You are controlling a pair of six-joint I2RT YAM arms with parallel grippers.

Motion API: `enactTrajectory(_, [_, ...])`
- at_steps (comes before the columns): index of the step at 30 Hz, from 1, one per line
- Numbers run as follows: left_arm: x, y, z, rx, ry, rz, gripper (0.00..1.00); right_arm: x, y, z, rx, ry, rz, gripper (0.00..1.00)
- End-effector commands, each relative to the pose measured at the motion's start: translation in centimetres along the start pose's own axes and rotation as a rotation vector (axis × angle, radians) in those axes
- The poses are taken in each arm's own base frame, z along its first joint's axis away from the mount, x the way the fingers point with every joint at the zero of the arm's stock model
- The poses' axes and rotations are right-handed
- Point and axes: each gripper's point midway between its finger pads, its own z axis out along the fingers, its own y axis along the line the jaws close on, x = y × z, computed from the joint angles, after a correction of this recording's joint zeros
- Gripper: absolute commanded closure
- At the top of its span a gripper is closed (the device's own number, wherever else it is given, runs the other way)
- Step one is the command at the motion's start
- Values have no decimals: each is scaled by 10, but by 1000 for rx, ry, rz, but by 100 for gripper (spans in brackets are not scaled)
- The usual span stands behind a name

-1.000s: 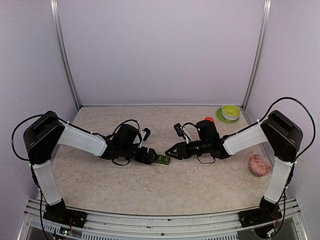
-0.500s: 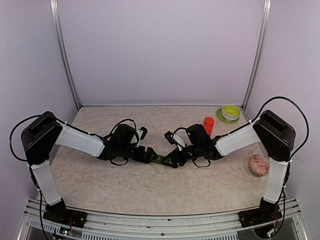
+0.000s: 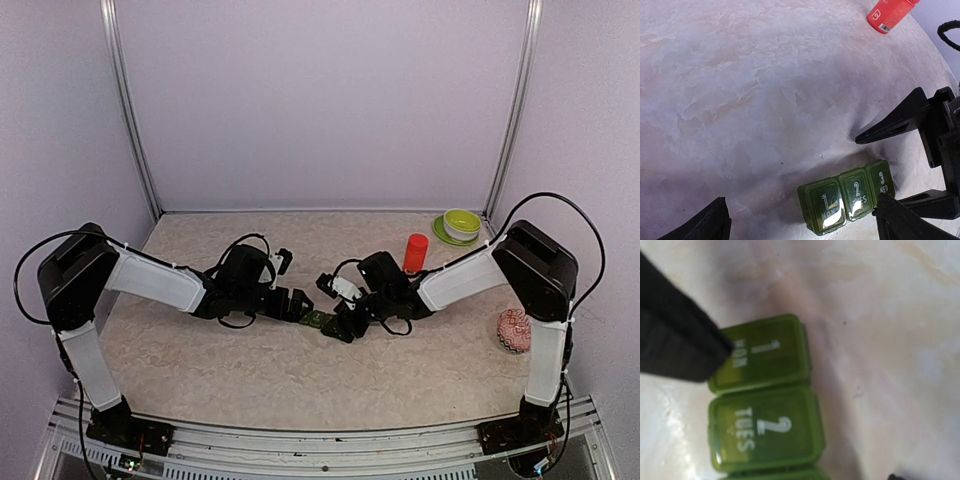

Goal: Sort the pills into containers
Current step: Pick up the pill container from the center of the board.

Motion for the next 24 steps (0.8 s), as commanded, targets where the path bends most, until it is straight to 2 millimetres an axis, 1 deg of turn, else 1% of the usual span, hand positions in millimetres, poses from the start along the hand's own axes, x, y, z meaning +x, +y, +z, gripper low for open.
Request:
enactTrajectory(1, [-6,-1,-3,16,-20,-7,1,21,6,14,7,75,-59,26])
enactTrajectory(3, [-6,-1,-3,16,-20,-7,1,20,9,15,-3,73,-75,27])
enactTrajectory(7, [-6,0,-3,15,-19,-8,1,19,10,16,-12,69,-81,35])
enactTrajectory(9, [-6,0,-3,16,-18,-9,1,17,11,13,-10,60,-85,40])
enactTrajectory(15, [-6,0,-2,20,-18,-9,1,5,14,3,-8,11,-108,50])
enactTrajectory(24, [-3,-1,0,39,-7,-12,1,-13,22,-11,-16,-48,-152,55])
